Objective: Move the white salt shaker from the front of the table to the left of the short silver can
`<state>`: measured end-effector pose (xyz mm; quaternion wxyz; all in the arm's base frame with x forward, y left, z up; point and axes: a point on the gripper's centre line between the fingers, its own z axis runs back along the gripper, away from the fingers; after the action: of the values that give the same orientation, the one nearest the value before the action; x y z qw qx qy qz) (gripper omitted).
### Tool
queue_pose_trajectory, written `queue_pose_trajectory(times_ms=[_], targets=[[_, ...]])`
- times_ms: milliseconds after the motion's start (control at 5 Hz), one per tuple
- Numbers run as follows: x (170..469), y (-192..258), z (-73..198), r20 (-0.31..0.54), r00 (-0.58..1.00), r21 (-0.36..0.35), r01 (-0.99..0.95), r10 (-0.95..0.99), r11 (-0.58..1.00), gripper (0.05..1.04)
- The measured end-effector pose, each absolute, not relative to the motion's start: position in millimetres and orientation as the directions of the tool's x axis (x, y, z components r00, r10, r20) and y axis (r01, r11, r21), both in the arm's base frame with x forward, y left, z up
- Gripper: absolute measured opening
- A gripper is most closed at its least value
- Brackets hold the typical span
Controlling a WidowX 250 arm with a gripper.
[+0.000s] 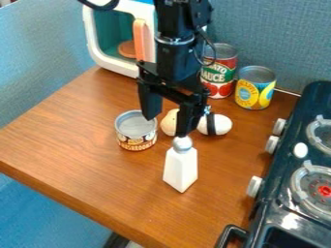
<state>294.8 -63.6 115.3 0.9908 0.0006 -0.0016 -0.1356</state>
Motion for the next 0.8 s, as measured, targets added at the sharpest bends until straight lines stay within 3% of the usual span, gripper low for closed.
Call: queue_pose_trajectory(times_ms=[400, 800], targets=[[290, -72, 109, 0.014, 0.941, 0.035, 0.338, -0.338, 0.941, 1.001], [295, -79, 92, -0.021, 0.933, -0.002, 0.358, -0.358, 0.934, 1.001]])
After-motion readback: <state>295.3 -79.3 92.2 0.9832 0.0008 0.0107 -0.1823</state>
